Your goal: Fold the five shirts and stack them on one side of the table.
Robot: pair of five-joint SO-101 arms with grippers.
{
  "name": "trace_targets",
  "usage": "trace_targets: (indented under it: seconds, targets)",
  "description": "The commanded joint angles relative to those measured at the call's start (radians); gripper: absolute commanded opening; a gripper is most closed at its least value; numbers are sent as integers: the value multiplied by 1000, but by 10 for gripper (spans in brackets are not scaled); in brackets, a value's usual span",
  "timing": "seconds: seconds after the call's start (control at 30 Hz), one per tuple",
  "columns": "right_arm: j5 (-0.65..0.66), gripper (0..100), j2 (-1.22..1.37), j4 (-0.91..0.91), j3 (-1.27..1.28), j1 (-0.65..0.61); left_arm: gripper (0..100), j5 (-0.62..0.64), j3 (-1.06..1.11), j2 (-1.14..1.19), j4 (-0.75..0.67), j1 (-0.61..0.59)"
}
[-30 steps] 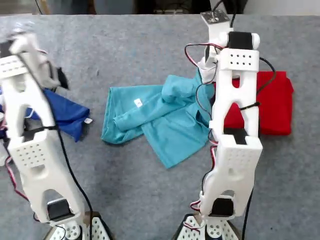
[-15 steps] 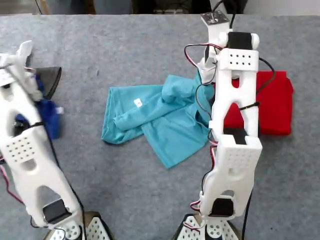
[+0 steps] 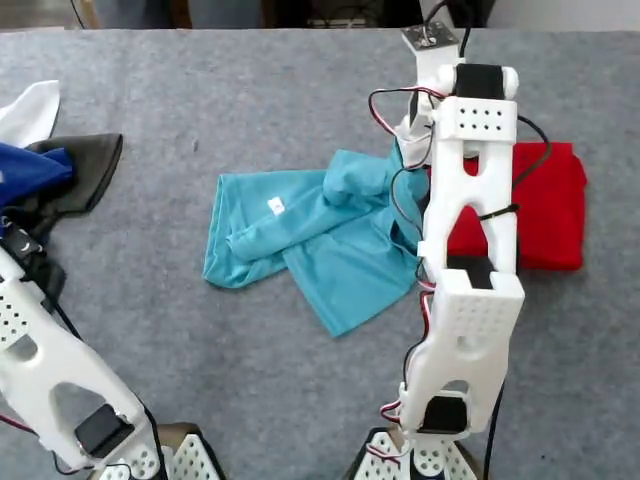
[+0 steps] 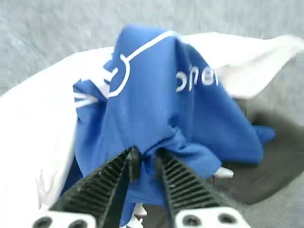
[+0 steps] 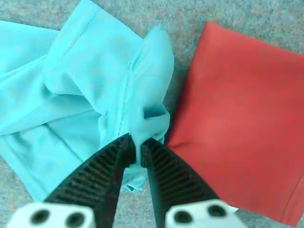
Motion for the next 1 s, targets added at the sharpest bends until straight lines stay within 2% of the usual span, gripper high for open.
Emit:
trace_targets:
  seconds: [0.0,0.13,0.33,0.6,0.7,0.83,0.97]
  targets:
    - [3,14,-105,8,-4,-77,213,11,-7,-8,21,-31]
    - [3,14,-219,5,-13,-193,258,115,-68,-44,21,-90]
    - [2,14,-371,-14,-19,-414,257,115,-41,-198,25,-101]
    - [-3,15,-530,-189,-251,-796,256,114,314,-414,23,-105]
    - [-100,15,-536,-324,-358,-887,256,114,440,-465,21,-125]
    - [-249,15,-535,-463,-406,-878,256,114,518,-489,20,-157]
    - [-318,15,-518,-425,-252,-744,256,112,522,-489,20,-176]
